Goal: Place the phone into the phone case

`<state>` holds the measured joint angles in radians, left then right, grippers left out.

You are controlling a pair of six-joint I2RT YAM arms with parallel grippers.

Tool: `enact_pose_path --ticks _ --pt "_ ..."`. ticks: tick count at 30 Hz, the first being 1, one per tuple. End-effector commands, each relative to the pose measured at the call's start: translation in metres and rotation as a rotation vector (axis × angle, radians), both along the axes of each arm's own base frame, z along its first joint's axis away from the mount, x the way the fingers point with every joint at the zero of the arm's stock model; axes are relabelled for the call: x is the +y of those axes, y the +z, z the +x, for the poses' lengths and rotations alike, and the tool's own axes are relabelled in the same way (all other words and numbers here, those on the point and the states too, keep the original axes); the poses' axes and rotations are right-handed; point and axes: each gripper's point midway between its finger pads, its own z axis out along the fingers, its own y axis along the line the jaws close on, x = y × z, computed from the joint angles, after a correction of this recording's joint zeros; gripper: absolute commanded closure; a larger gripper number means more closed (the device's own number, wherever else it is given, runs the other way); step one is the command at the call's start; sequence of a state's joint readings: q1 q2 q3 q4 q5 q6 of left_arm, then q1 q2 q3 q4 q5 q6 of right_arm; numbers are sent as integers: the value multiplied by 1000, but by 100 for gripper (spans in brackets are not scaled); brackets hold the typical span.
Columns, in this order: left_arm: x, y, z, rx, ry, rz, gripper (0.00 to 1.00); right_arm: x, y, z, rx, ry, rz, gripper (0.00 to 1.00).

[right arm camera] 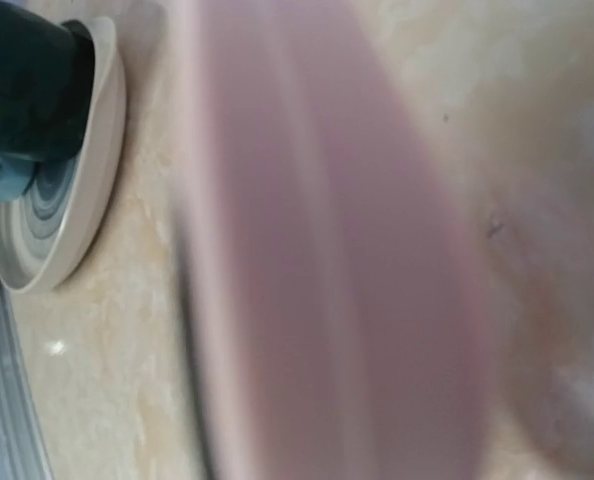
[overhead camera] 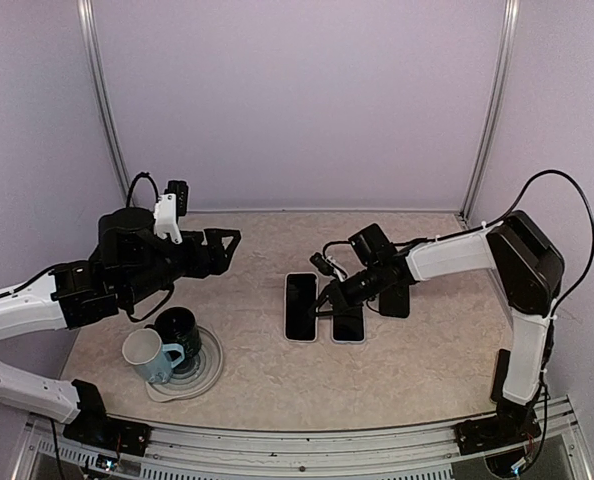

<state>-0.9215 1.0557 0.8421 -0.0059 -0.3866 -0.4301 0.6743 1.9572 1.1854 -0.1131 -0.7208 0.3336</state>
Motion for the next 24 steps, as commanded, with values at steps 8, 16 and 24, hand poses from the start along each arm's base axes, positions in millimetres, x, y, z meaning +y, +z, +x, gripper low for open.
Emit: enact_pose_path --ticks 8,16,24 --pt "39 -18 16 99 174 38 6 -17 -44 1 162 9 -158 87" --pt "51 -20 19 114 205 36 6 -23 -54 22 89 -42 -249 69" --pt "64 -27 15 121 233 29 6 -34 -56 40 -4 -60 -354 66"
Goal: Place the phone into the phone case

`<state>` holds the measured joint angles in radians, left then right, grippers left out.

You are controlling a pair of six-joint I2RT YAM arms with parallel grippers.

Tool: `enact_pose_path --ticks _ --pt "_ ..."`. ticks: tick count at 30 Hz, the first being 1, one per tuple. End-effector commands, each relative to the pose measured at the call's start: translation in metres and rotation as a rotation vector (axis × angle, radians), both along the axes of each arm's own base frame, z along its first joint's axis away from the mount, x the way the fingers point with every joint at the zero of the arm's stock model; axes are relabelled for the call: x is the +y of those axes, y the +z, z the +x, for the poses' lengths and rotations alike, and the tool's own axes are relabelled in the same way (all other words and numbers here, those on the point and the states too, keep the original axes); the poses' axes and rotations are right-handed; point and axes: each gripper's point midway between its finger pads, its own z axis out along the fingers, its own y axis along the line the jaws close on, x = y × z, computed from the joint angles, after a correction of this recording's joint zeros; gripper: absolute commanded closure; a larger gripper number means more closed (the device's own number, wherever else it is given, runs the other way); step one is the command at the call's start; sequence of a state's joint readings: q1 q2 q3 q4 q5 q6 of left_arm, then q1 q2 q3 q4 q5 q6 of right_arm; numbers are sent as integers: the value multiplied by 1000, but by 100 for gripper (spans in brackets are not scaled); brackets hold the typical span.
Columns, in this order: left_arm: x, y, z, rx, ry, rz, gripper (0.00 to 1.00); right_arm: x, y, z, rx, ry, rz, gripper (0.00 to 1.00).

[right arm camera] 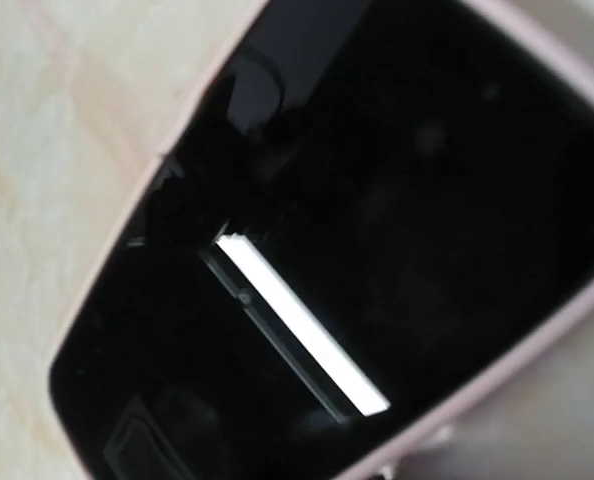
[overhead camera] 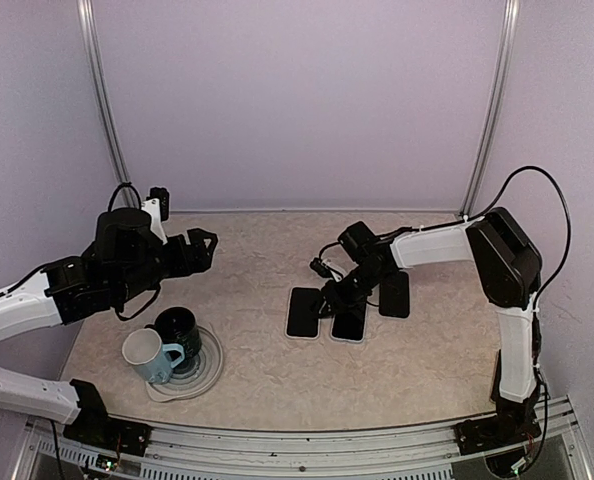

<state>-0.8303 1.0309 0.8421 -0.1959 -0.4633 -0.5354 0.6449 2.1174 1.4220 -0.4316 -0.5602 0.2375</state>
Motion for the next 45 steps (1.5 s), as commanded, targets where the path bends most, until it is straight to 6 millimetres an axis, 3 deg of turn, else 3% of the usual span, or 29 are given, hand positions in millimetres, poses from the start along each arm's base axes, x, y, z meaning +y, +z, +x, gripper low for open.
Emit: enact_pose_path --ticks 1,4,6,10,13,15,17,19,20,22,24,28,33,35,39,45 --pt "14 3 -1 -9 46 -15 6 -15 -14 6 -41 0 -106 66" --pt "19 1 -1 -5 57 -12 6 -16 -16 4 -22 5 -117 66" --pt "21 1 -1 -5 64 -4 6 -12 -7 3 -32 11 -97 66" --pt "32 -1 9 14 92 41 5 3 47 7 -116 31 10 65" --pt "58 -7 31 75 175 114 5 7 94 13 -214 36 48 65" --pt "81 -16 48 128 262 170 5 -3 118 19 -290 2 22 65" --pt "102 -29 64 170 315 202 5 -32 126 28 -368 -84 -111 60" --pt "119 -40 75 206 345 186 5 -80 128 42 -446 -230 -298 48" --pt "123 -46 78 221 345 169 6 -104 129 44 -470 -294 -368 36" --pt "121 -55 83 230 326 139 6 -154 124 41 -471 -420 -481 3" --pt "111 -60 84 220 282 106 6 -205 126 35 -434 -565 -519 1" --pt "102 -63 87 195 246 79 6 -285 120 16 -308 -864 -485 1" --pt "88 -66 89 168 191 84 6 -374 96 -33 -75 -1267 -485 1" --pt "83 -67 88 156 175 88 5 -400 78 -65 51 -1433 -517 1" --pt "73 -68 89 141 126 88 5 -431 54 -122 214 -1673 -657 1" --pt "65 -68 88 130 82 87 5 -463 35 -161 231 -1871 -776 1"
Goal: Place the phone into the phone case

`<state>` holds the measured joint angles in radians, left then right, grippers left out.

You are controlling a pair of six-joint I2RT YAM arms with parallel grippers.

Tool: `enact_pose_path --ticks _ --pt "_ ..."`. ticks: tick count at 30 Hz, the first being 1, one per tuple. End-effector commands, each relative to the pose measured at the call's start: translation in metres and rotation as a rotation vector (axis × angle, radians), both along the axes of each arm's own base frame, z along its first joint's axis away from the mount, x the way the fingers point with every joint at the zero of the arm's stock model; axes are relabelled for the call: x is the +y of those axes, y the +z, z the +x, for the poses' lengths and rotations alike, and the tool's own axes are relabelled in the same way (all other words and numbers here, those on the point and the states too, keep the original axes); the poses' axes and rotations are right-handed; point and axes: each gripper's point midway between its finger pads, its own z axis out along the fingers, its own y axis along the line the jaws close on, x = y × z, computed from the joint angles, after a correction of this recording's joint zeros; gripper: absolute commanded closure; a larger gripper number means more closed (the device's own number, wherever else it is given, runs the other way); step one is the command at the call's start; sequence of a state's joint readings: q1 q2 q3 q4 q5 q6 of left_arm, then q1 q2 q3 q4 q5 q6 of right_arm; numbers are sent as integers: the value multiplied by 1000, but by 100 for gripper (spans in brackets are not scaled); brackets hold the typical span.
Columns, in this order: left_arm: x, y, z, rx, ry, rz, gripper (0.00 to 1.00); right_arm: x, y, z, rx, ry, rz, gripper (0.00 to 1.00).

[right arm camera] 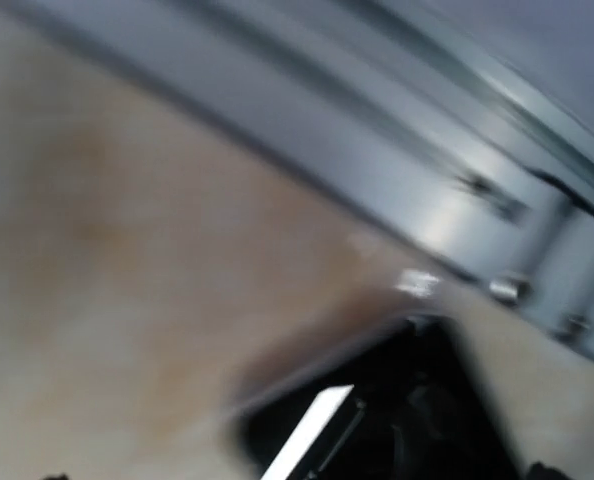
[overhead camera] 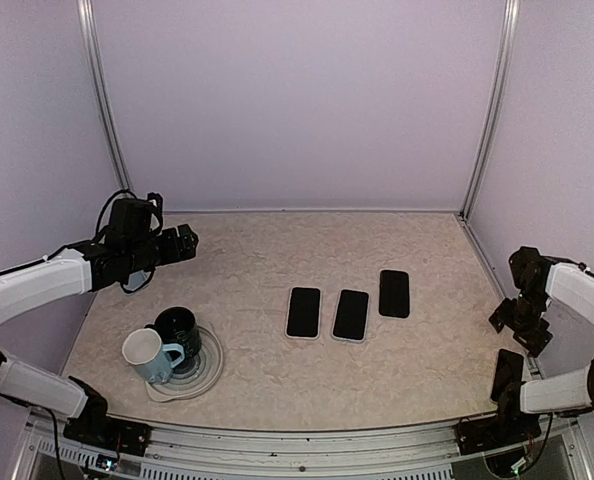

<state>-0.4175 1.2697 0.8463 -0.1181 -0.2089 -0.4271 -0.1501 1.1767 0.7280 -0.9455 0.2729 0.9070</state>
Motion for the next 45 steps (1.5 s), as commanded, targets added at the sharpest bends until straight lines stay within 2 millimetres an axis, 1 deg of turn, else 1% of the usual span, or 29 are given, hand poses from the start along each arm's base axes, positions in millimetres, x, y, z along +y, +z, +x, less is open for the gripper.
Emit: enact_pose_path --ticks 1,3,5,7,9,12,15,17,19,21,24,27,28,30,32,33,34,35,36,38,39,41,44,45 --pt "-12 6 2 -41 -62 -16 5 -29 -4 -31 12 -234 -99 1" --pt "-15 8 1 -46 -76 -28 5 -31 -6 -22 -48 -264 -84 1" --pt "-17 10 -1 -48 -85 -34 5 -31 -11 -16 -85 -280 -70 1" --pt "-18 12 -2 -50 -88 -34 5 -35 -20 -19 -83 -321 -74 1" --pt "-20 14 -5 -53 -91 -33 5 -37 -31 -26 -67 -369 -68 1" --pt "-23 17 -8 -57 -93 -21 5 -35 -44 -25 -91 -389 -40 1" --pt "-22 19 -11 -59 -87 -14 5 -31 -54 -18 -144 -364 -4 1" --pt "-21 21 -13 -62 -84 -11 5 -23 -57 -5 -183 -281 47 1" --pt "-19 23 -14 -68 -77 -6 5 -8 -59 5 -200 -198 124 1" --pt "-16 25 -15 -73 -68 1 5 12 -65 9 -192 -143 196 1" --pt "-14 28 -14 -82 -58 10 5 50 -73 11 -155 -76 281 1" --pt "-13 28 -14 -78 -57 18 5 101 -79 10 -92 6 375 1" --pt "-13 28 -14 -80 -55 18 5 120 -78 13 -77 50 402 1" --pt "-12 26 -15 -77 -52 21 4 144 -75 16 -48 99 435 1" --pt "-11 25 -17 -74 -51 24 5 159 -69 28 -45 196 428 1" --pt "-10 24 -17 -70 -50 24 4 163 -62 39 -57 270 410 1" --pt "-10 23 -18 -69 -50 25 4 162 -55 49 -53 328 373 1" --pt "-10 22 -18 -66 -51 26 4 156 -47 54 -33 363 316 1" --pt "-10 22 -18 -65 -50 27 5 144 -39 57 -6 375 237 1" --pt "-10 23 -19 -67 -50 27 4 127 -24 53 30 382 141 1" --pt "-10 23 -19 -69 -52 27 4 123 -20 48 30 379 128 1" --pt "-10 25 -19 -78 -54 25 4 115 -19 32 25 341 127 1" --pt "-11 27 -18 -81 -59 23 4 91 -30 -5 53 153 160 1" --pt "-12 26 -17 -79 -60 23 4 84 -34 -13 50 98 184 1"
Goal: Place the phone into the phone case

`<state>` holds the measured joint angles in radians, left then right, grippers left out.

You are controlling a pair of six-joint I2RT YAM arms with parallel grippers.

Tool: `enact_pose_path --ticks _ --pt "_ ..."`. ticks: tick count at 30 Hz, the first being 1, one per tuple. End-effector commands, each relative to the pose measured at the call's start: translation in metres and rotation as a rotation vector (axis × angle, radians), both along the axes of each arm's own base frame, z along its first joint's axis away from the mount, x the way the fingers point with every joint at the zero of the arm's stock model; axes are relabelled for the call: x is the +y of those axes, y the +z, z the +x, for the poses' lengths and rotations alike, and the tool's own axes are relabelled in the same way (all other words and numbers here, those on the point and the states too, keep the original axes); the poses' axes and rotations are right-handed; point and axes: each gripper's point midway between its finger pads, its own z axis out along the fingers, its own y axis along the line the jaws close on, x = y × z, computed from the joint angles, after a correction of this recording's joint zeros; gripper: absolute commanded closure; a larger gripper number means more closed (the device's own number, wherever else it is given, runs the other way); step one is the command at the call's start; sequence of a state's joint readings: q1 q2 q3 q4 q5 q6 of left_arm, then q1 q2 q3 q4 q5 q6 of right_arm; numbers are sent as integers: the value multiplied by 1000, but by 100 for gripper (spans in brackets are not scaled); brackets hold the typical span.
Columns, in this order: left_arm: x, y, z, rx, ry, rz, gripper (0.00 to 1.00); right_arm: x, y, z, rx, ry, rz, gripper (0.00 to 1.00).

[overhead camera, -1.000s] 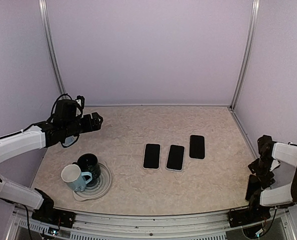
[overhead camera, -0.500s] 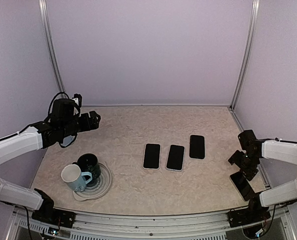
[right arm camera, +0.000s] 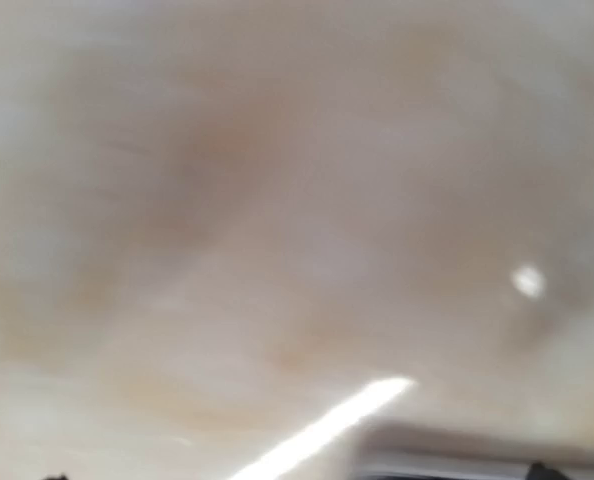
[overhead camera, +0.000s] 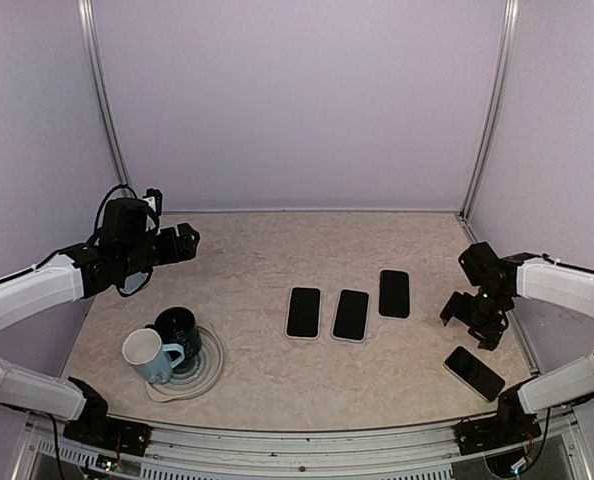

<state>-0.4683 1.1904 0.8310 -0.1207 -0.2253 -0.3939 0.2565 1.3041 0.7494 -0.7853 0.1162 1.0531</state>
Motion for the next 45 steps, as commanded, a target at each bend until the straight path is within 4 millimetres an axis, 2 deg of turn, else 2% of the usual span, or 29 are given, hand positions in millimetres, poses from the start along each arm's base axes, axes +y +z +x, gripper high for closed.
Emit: enact_pose_path --ticks 1,5,7,11,15,19,21,26,29,32,35,36,37,39,41,42,43,45 --pt "0 3 -2 -13 -9 14 4 -40 -18 -62 121 -234 14 1" --pt "0 3 -4 -14 -10 14 4 -57 -5 -70 46 -474 27 1" --pt "2 5 -6 -21 -4 13 4 -58 -7 -75 40 -539 40 1" --pt "6 7 -8 -37 7 11 4 -49 -29 -92 106 -665 102 1" --pt "8 9 -8 -45 7 23 3 -39 -53 -116 248 -745 122 1" --pt "9 12 -6 -52 8 19 3 -46 -53 -111 244 -741 74 1" --pt "10 11 -6 -53 10 17 3 -40 -54 -100 227 -701 100 1" --pt "13 13 -4 -58 12 7 3 2 -51 -65 182 -589 141 1" --pt "15 14 -3 -58 18 8 3 32 -58 -56 201 -540 225 1" --pt "15 13 -4 -56 19 9 3 57 -51 -39 164 -474 272 1" --pt "16 11 -3 -51 22 14 3 65 -29 -11 87 -379 226 1" --pt "16 11 -3 -49 21 14 3 61 -23 -5 69 -344 180 1" --pt "16 10 -3 -46 21 15 3 60 -14 6 40 -271 150 1" --pt "15 9 -2 -44 17 15 3 70 16 43 -88 -21 111 1" --pt "14 9 -3 -43 14 16 3 93 68 90 -297 298 81 1" --pt "14 9 -3 -45 13 16 3 113 101 112 -429 510 69 1" --pt "14 9 -3 -46 14 17 3 132 132 124 -546 695 61 1" --pt "15 10 -2 -49 15 20 3 156 177 135 -692 966 11 1"
